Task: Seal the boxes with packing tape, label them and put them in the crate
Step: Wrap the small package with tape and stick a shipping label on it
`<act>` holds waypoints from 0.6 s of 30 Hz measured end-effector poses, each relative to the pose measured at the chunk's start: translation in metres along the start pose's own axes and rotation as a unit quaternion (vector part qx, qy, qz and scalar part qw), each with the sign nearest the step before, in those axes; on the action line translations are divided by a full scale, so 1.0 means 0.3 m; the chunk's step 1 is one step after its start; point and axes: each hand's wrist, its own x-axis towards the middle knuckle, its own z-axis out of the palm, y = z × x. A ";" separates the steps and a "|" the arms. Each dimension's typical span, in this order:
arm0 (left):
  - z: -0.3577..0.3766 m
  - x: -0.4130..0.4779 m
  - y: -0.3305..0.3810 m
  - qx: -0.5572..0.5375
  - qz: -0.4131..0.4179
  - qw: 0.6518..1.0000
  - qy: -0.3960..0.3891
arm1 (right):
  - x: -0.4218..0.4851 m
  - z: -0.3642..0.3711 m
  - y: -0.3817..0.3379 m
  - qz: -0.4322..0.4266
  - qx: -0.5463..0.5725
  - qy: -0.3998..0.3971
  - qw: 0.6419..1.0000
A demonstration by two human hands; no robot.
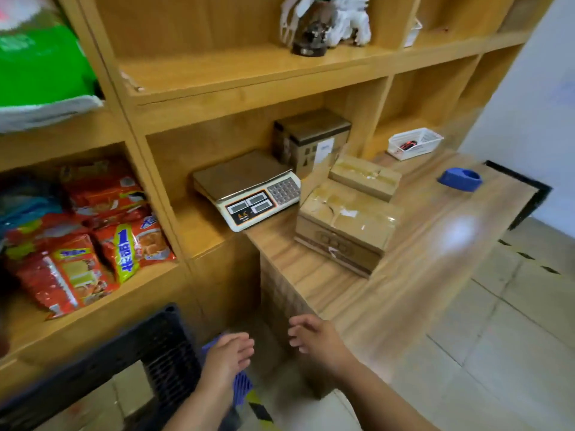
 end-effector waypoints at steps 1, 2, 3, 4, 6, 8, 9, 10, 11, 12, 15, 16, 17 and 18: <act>0.082 -0.025 -0.015 0.009 0.006 1.000 0.000 | -0.020 -0.079 0.019 -0.005 0.002 0.009 1.000; 0.172 -0.053 -0.028 0.013 0.012 1.000 -0.004 | -0.042 -0.165 0.035 -0.006 0.003 0.020 1.000; 0.267 -0.081 -0.044 0.017 0.018 1.000 -0.011 | -0.065 -0.253 0.048 -0.008 0.010 0.033 0.999; 0.369 -0.109 -0.059 0.020 0.025 0.999 -0.020 | -0.086 -0.348 0.063 -0.012 0.012 0.048 0.999; 0.565 -0.161 -0.099 0.027 0.036 0.998 -0.039 | -0.122 -0.537 0.092 -0.021 0.009 0.082 0.996; 0.740 -0.208 -0.146 0.045 0.047 0.996 -0.058 | -0.159 -0.718 0.120 -0.021 0.004 0.109 0.994; 0.817 -0.232 -0.165 0.057 0.050 0.995 -0.066 | -0.178 -0.801 0.135 -0.020 0.006 0.124 0.992; 0.886 -0.254 -0.182 0.068 0.052 0.994 -0.074 | -0.195 -0.878 0.147 -0.017 0.007 0.139 0.990; 0.947 -0.276 -0.193 0.077 0.051 0.992 -0.083 | -0.210 -0.951 0.155 -0.014 0.009 0.152 0.988; 1.003 -0.293 -0.199 0.081 0.051 0.991 -0.090 | -0.223 -1.018 0.159 -0.012 0.008 0.160 0.987; 1.136 -0.305 -0.199 0.089 0.067 0.989 -0.092 | -0.236 -1.190 0.156 -0.025 0.004 0.177 0.984; 1.174 -0.300 -0.196 0.089 0.075 0.989 -0.091 | -0.234 -1.237 0.155 -0.030 0.006 0.183 0.983; 1.209 -0.297 -0.190 0.090 0.082 0.989 -0.088 | -0.231 -1.278 0.158 -0.033 0.008 0.188 0.982; 1.244 -0.293 -0.187 0.092 0.089 0.988 -0.086 | -0.225 -1.316 0.165 -0.035 0.007 0.191 0.981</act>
